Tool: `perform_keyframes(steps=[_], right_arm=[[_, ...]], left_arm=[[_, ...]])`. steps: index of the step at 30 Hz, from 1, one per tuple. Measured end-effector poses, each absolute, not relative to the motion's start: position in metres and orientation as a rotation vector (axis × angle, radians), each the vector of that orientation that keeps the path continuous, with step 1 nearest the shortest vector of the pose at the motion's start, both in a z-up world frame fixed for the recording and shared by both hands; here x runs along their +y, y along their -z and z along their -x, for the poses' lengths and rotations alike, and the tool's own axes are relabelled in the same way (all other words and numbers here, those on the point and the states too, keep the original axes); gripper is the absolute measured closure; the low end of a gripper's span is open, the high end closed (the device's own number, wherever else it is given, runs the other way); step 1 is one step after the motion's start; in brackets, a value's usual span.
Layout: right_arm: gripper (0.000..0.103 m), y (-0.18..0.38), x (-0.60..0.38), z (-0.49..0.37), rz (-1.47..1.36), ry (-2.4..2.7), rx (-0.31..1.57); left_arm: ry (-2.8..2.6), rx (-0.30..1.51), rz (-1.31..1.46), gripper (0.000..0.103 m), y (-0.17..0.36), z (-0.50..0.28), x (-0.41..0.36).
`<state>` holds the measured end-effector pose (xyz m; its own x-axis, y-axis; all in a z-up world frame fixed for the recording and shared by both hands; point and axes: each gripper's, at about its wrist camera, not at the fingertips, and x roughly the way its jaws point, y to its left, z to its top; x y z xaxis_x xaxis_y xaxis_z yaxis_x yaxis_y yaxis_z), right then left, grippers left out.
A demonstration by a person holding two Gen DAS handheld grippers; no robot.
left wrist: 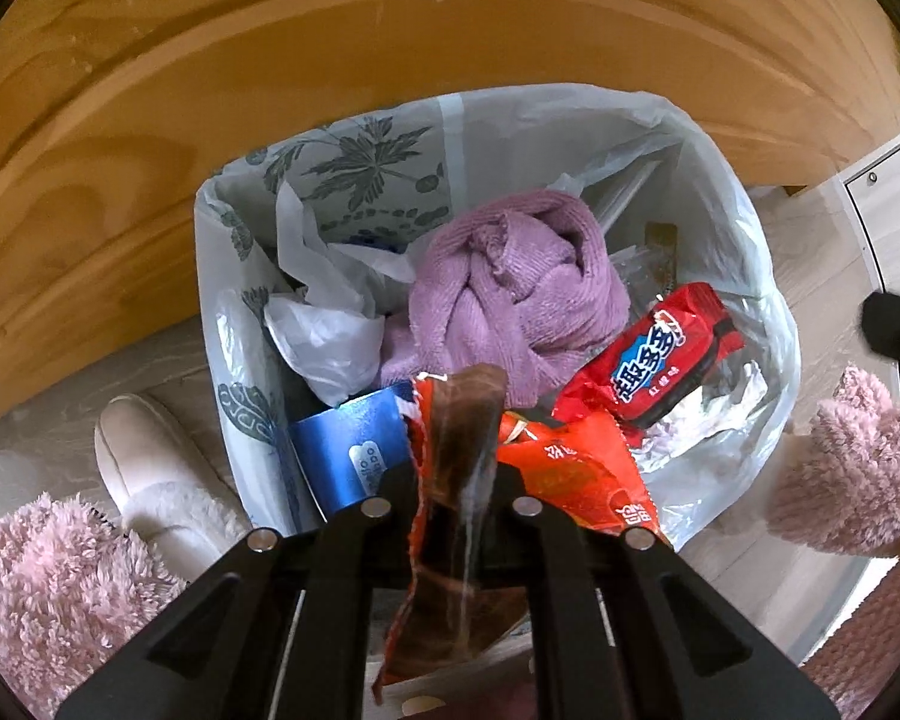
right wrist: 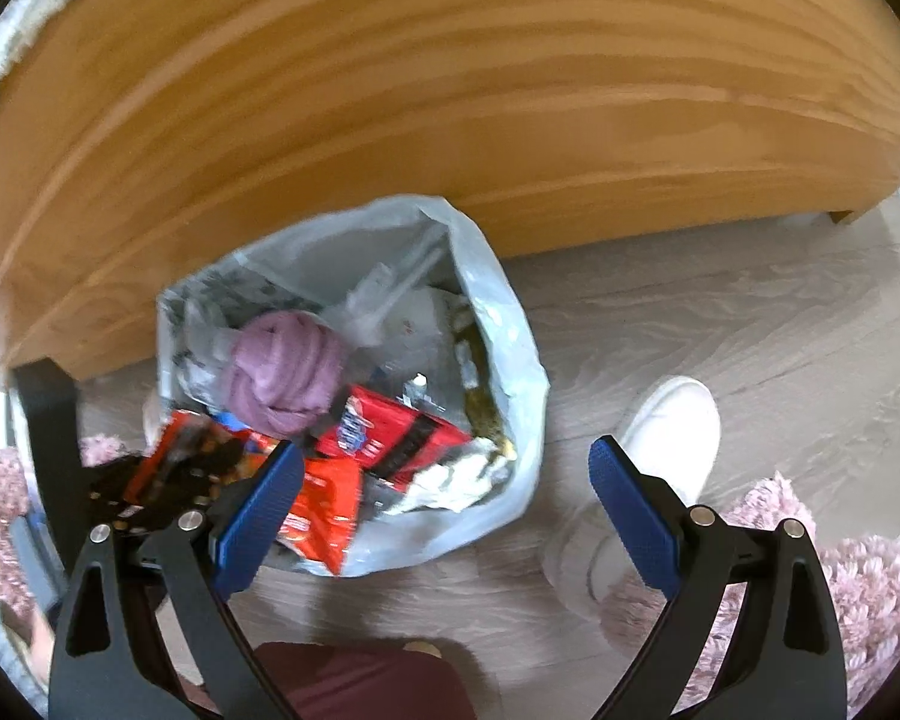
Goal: Collect trash
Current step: 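Lower the red-orange snack bag into the bin and open the left tool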
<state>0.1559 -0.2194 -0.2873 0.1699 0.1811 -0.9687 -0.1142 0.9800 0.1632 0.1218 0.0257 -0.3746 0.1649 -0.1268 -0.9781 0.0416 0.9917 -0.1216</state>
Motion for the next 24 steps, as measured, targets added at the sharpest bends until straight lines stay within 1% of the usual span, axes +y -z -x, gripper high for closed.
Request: perform_keyframes(steps=[1, 3, 4, 5, 6, 8, 9, 11, 14, 15, 17, 19, 24], right_arm=[[0.011, 0.292, -0.220, -0.155, -0.051, -0.199, 1.397], [0.011, 0.298, -0.220, -0.155, -0.042, -0.187, 1.414], [0.011, 0.301, -0.220, -0.155, -0.029, -0.177, 1.422], [0.011, 0.303, -0.219, -0.154, -0.017, -0.168, 1.429], [0.011, 0.305, -0.219, -0.153, -0.004, -0.158, 1.435], [0.011, 0.310, -0.219, -0.153, 0.011, -0.143, 1.446], [0.011, 0.311, -0.219, -0.152, 0.013, -0.140, 1.450], [0.011, 0.314, -0.219, -0.152, 0.021, -0.130, 1.455], [0.011, 0.317, -0.220, -0.151, 0.036, -0.100, 1.447], [0.011, 0.318, -0.222, -0.151, 0.037, -0.091, 1.444], [0.011, 0.319, -0.225, -0.151, 0.040, -0.063, 1.433], [0.011, 0.321, -0.229, -0.151, 0.032, -0.045, 1.430], [0.011, 0.323, -0.234, -0.151, 0.010, -0.043, 1.441]], left_arm=[[0.124, 1.399, 0.074, 0.095, 0.376, -0.123, 0.024], [0.128, 1.389, 0.062, 0.091, 0.374, -0.122, 0.023], [0.132, 1.389, 0.062, 0.086, 0.374, -0.123, 0.022], [0.136, 1.396, 0.066, 0.076, 0.375, -0.123, 0.021], [0.137, 1.406, 0.071, 0.071, 0.376, -0.123, 0.020], [0.139, 1.416, 0.084, 0.053, 0.375, -0.123, 0.017], [0.138, 1.416, 0.085, 0.049, 0.375, -0.123, 0.018], [0.133, 1.410, 0.080, 0.035, 0.373, -0.123, 0.018], [0.117, 1.405, 0.091, 0.021, 0.372, -0.123, 0.019], [0.106, 1.403, 0.096, 0.019, 0.371, -0.123, 0.020], [0.092, 1.400, 0.110, 0.012, 0.370, -0.124, 0.022], [0.089, 1.405, 0.127, 0.009, 0.370, -0.123, 0.023], [0.088, 1.394, 0.128, 0.008, 0.365, -0.123, 0.023]])
